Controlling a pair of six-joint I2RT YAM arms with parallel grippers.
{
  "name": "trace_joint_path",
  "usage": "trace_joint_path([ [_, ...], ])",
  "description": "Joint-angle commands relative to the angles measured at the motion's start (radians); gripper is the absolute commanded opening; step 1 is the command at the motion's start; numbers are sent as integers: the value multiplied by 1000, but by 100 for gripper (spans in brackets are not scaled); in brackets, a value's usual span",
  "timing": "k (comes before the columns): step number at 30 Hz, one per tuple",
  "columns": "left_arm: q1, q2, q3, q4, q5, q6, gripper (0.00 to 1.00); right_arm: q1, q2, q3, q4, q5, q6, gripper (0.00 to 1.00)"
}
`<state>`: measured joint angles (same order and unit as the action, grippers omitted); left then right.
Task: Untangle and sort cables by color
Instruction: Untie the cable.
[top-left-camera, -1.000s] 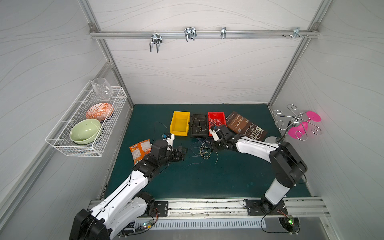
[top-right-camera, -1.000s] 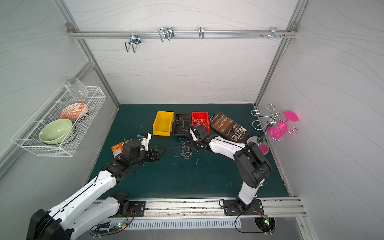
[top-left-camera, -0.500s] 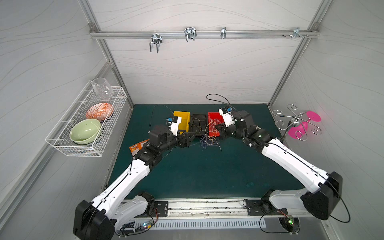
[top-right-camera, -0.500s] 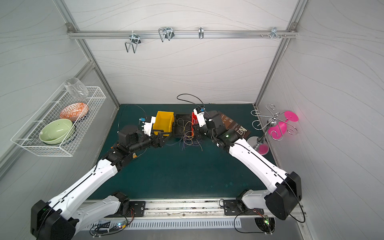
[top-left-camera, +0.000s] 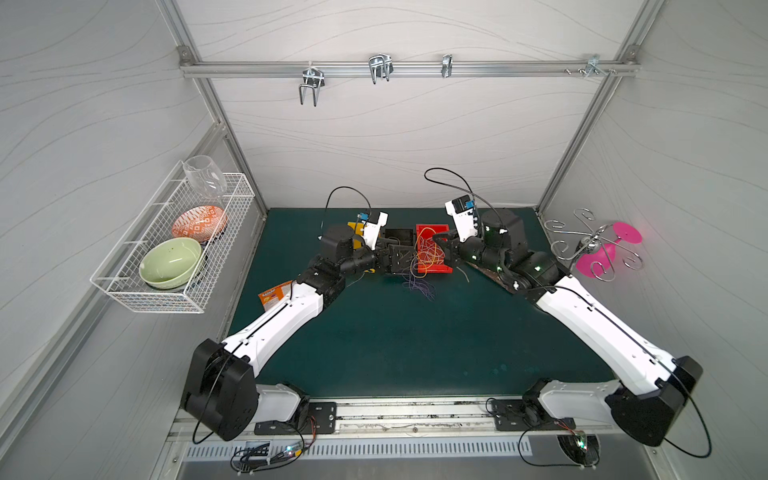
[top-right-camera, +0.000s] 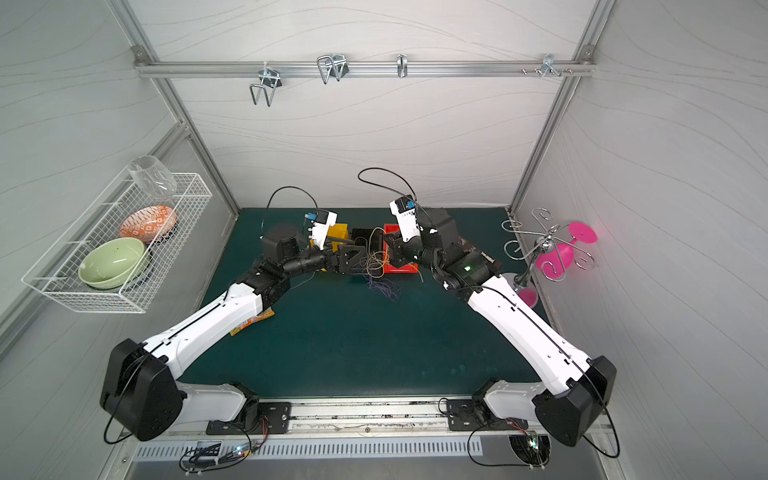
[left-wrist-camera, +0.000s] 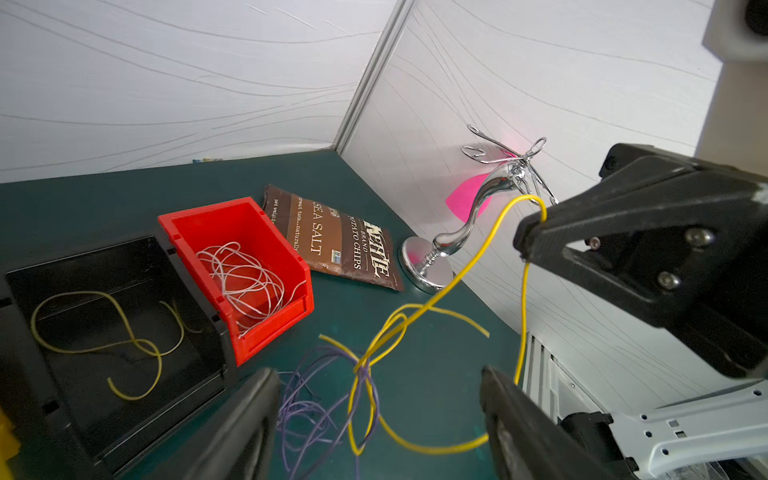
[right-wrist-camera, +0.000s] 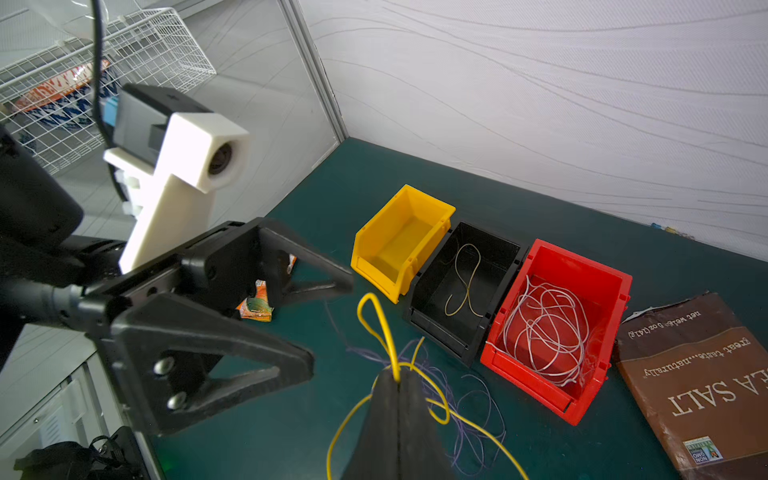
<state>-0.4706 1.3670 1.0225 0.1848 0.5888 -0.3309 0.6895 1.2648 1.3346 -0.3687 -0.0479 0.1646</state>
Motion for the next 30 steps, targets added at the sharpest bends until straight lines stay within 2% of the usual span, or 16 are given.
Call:
trace_joint_path([
  [1, -18, 53, 73, 53, 35, 23, 76, -4, -10, 17, -3, -27, 4, 0],
  [3, -24, 83, 96, 53, 36, 24, 71, -4, -10, 17, -3, -33, 10, 0],
  [5, -27, 108, 122, 46, 35, 27, 63, -4, -10, 14, 3, -41, 13, 0],
  [8, -29, 134, 156, 29, 37, 29, 43, -4, -9, 12, 0, -44, 13, 0],
  [10, -29, 137, 166, 24, 41, 33, 27, -5, -8, 8, -7, -35, 10, 0],
  [13, -29, 123, 164, 16, 31, 43, 9, -16, -5, 0, -36, -18, 4, 0],
  [15, -29, 106, 160, -8, 16, 59, 0, -30, -6, -11, -51, -26, 3, 0],
  [16, -30, 95, 159, -21, 5, 71, 0, -45, -13, -22, -53, -42, 4, 1],
  [18, -28, 73, 154, -44, -24, 84, 0, -96, -35, -60, -44, -95, 19, 12],
  [21, -28, 42, 146, -65, -61, 95, 0, -192, -93, -151, -11, -166, 30, 48],
  [23, -27, 33, 148, -76, -65, 100, 0, -274, -146, -257, 63, -247, 33, 65],
  [25, -27, 29, 148, -79, -59, 100, 0, -366, -193, -390, 193, -336, 67, 76],
  [27, -28, 27, 148, -80, -61, 99, 0, -428, -211, -505, 314, -412, 93, 81],
  [30, -28, 26, 151, -83, -71, 99, 0, -434, -200, -637, 458, -472, 52, 85],
])
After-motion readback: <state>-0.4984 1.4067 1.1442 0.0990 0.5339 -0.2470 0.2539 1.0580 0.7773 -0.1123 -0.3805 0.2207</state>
